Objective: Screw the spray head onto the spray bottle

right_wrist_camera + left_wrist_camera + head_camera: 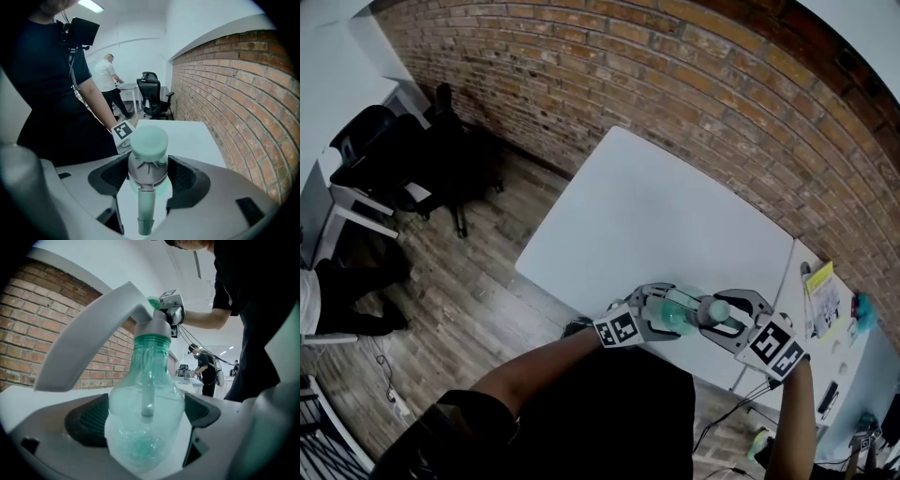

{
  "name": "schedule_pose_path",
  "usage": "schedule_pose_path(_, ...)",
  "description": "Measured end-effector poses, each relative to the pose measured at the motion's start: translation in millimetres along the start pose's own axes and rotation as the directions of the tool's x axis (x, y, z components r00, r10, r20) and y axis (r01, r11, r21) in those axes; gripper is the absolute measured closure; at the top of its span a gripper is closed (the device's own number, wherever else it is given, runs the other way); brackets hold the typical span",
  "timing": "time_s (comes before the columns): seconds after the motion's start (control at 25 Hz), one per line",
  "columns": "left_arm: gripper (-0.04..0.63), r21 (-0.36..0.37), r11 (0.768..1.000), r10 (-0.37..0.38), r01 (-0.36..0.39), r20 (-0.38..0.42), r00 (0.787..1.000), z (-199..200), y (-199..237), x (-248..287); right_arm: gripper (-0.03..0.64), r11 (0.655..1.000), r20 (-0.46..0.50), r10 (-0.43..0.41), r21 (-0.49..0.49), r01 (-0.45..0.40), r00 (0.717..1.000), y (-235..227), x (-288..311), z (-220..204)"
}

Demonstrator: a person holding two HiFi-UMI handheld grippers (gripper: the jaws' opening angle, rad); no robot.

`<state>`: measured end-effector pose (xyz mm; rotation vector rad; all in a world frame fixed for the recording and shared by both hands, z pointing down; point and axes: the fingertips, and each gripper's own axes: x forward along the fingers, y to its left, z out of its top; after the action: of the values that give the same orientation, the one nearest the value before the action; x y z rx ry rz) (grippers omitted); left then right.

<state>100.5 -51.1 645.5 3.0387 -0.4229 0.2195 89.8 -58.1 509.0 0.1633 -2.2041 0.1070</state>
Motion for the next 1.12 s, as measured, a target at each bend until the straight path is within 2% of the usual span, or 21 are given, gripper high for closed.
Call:
schedule_pose_path(0.16, 0.106, -0.011, 1.000, -0.027, 0.027, 0.014, 1.000, -2, -2, -4, 0.353, 0.993, 0.019, 0.090, -0.075, -0.088, 0.996, 4, 1, 2)
schedule_pose_path(0.32, 0.106, -0.013, 1.000, -0.028, 0.029, 0.027, 0.999, -3, -1, -6, 0.353, 0.966, -0.019, 0.183, -0.180, -0.184, 0.983, 6, 3, 4)
schedule_pose_path(0.52, 0.106, -0.017, 1.000, -0.011, 0.012, 0.011, 1.000, -2, -3, -6, 0.353, 0.961, -0.046, 0.191, -0.193, -0.196, 0.981, 8, 3, 2)
schedule_pose_path(0.68, 0.106, -0.018, 1.000, -0.007, 0.007, -0.016, 1.000, -2, -5, -8, 0.353, 0.982, -0.040, 0.125, -0.136, -0.130, 0.991, 12, -8, 6)
schedule_pose_path(0.84, 0.106, -0.012, 1.000, 0.007, -0.007, -0.040, 0.999, -2, -5, -10, 0.353, 0.999, 0.044, -0.040, 0.002, 0.040, 0.998, 4, -39, 16)
schedule_pose_path(0.92, 0.106, -0.020, 1.000, 0.022, -0.023, -0.059, 0.998, -5, -4, -11, 0.353, 0.987, 0.068, -0.128, 0.104, 0.121, 0.989, 1, -49, 13)
schedule_pose_path(1.0, 0.106, -0.038, 0.999, 0.027, -0.030, -0.076, 0.997, -12, -7, -10, 0.353, 0.967, 0.062, -0.182, 0.193, 0.167, 0.981, 3, -53, 4)
schedule_pose_path(1.12, 0.106, -0.037, 0.999, 0.025, -0.028, -0.079, 0.997, -13, -5, -8, 0.351, 0.934, 0.032, -0.249, 0.271, 0.231, 0.968, 0, -49, -4)
